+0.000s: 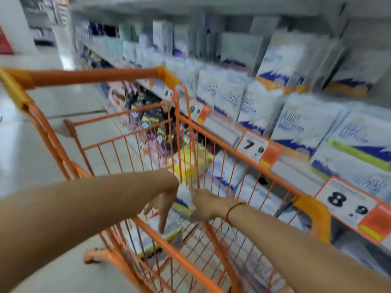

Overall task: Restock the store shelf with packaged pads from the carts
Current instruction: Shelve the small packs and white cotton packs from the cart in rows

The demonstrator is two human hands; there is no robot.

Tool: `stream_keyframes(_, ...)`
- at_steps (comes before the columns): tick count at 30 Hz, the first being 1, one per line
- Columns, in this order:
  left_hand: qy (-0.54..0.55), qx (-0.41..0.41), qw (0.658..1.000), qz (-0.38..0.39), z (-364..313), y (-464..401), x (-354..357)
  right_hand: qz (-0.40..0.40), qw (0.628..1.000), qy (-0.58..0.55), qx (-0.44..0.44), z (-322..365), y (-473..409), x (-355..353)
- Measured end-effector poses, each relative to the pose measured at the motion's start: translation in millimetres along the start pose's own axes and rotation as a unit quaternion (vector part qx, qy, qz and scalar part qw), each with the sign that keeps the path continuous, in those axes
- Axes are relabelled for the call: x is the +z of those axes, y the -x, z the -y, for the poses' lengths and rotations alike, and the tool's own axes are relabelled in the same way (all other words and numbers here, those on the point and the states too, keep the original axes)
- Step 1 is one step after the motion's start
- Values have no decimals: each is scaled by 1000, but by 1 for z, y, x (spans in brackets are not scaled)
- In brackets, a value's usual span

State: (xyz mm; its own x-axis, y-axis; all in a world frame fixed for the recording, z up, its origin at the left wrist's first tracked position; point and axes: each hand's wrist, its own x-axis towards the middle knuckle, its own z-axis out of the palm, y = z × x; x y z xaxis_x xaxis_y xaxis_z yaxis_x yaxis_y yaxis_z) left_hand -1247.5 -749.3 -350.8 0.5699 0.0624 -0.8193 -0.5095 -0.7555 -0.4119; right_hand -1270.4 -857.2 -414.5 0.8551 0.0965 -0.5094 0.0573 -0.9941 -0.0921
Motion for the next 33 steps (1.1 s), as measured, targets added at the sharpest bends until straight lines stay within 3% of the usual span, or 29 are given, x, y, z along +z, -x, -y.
stream_keyframes(2,37,17,999,23,-3,-13,8,-33,999,-9,-1,-1,-4,5)
stream_keyframes(5,74,66,994,-54,-16,-28,13,-20,998,-54,22,1,-9,9)
stream_keyframes(8,55,68,996,-23,-24,-36,13,-21,992,-124,27,-6,-8,6)
stream_keyframes(11,67,85,994,-33,-18,-28,0,47,963,-252,78,-13,-3,1)
stream_keyframes(14,62,96,993,-20,-11,-9,-14,89,944,-298,106,-11,2,-3)
stream_keyframes(18,66,118,990,-32,12,4,-21,95,952,-267,114,-1,22,-20)
stream_keyframes(20,110,160,981,-21,23,9,-18,82,959,-252,99,3,36,-32)
stream_keyframes(23,130,235,961,-64,38,32,-17,61,963,-254,69,-1,63,-47)
stream_keyframes(26,184,309,925,-122,54,73,-13,-8,943,-327,61,-12,111,-71)
stream_keyframes(28,263,358,881,-164,65,98,-12,-58,927,-367,54,-27,144,-87)
stream_keyframes(31,388,435,784,-214,62,141,-8,-123,858,-496,45,-52,193,-101)
stream_keyframes(33,445,510,709,-198,50,166,-6,-161,819,-551,23,-66,231,-104)
